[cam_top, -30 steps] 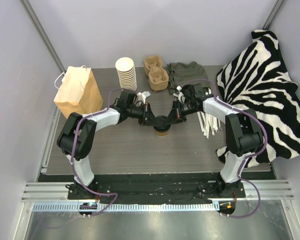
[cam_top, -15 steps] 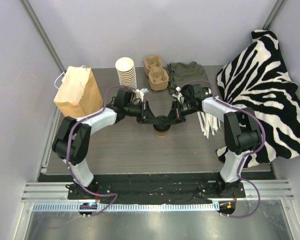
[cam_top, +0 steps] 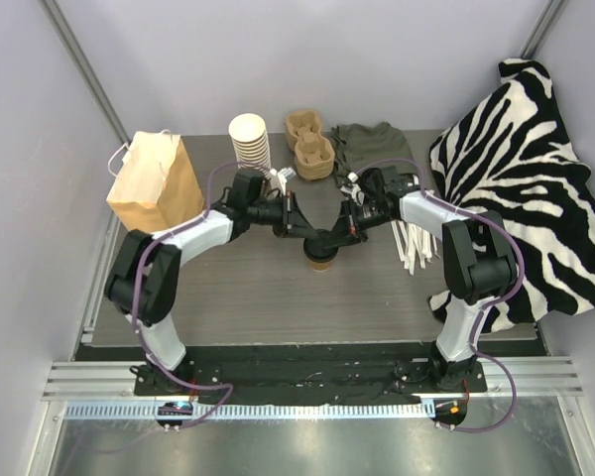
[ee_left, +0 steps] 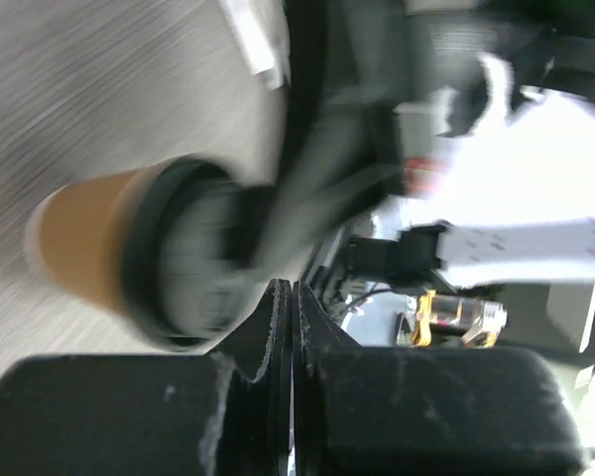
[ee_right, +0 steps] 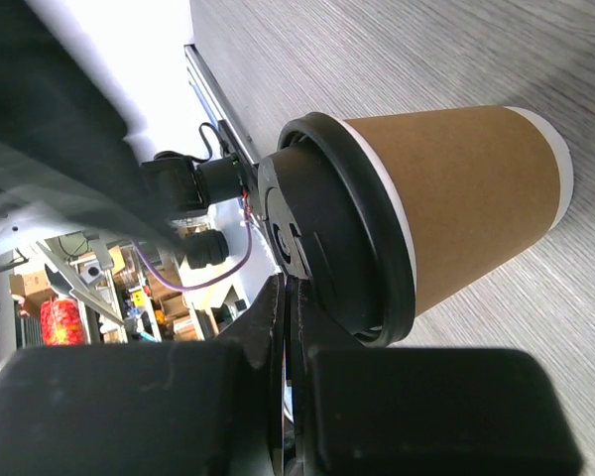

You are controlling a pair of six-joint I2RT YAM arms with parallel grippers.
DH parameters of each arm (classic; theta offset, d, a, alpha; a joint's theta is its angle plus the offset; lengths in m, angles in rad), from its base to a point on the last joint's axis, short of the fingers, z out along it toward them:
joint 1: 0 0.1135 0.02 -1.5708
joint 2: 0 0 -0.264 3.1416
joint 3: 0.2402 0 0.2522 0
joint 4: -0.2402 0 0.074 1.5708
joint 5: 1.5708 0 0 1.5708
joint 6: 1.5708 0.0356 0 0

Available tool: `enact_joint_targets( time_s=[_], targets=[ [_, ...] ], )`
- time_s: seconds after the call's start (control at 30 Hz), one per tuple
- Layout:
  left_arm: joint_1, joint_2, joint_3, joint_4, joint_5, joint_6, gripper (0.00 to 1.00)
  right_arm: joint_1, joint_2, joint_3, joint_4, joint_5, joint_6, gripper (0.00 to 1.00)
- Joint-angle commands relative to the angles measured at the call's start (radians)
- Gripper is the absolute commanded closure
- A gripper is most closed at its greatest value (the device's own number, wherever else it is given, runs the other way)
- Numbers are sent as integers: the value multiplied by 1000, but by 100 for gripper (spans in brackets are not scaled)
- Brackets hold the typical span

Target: Pack the takeout coffee

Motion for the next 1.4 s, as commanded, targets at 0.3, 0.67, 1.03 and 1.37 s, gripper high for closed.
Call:
enact_joint_targets(
  time_s=[0.3,0.67,1.03,1.37],
  targets=[
    [35,41,-57,-38,-66,-40,97,-3,52,-9,-60,210,-90,99],
    [-9,-215,35,-297,-168,206,76,9,8,80,-95,70,-119,99],
    [-49,-79,20,-93,-71,50,78,17,-88,119,-92,-22,-75,98],
    [-43,98,31,-27,-57,-47,86,12,-121,88,-75,-28,-45,99]
  ],
)
